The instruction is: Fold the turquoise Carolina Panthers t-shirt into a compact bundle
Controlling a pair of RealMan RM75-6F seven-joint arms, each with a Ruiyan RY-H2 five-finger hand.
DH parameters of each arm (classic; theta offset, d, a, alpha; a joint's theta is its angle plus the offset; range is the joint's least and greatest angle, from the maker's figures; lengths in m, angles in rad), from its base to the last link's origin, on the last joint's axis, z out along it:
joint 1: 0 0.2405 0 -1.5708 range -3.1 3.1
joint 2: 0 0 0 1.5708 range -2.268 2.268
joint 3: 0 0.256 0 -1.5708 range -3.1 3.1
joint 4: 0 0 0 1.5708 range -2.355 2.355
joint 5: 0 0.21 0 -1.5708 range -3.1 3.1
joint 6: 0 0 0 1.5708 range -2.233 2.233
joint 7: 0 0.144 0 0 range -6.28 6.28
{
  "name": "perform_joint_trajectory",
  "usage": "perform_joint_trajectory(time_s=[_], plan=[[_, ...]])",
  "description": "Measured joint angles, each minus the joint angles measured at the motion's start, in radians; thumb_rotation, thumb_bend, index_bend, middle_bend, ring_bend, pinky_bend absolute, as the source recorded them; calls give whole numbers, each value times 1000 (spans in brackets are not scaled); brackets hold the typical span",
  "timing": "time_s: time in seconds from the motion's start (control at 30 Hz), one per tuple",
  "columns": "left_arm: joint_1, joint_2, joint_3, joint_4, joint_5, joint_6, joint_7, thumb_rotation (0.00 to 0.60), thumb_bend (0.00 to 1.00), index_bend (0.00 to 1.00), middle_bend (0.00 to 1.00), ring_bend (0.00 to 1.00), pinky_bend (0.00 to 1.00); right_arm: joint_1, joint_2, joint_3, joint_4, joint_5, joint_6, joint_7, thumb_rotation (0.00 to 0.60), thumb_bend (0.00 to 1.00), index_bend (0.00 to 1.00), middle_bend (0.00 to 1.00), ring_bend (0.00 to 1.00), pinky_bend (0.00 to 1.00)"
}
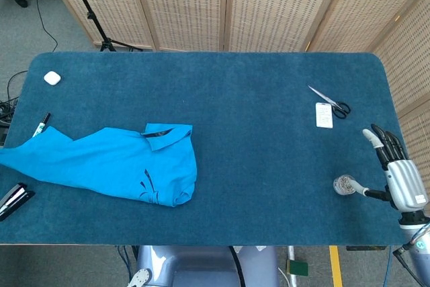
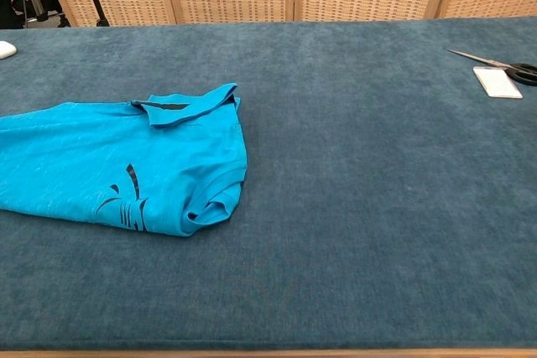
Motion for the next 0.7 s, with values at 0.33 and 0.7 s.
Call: perform_joint_trajectory(time_s=[0.33,0.7], plan=[[-3,5,-19,-79,71,328,-131,600,530,770,0,0,0,-3,7,1,-4,-4,7,13,600,0,0,0,0,0],[-85,63,-45,-550,185,508,67,600,530,771,0,0,0,-8,20,5,-6,-3,18,45,600,0,0,0,0,0]])
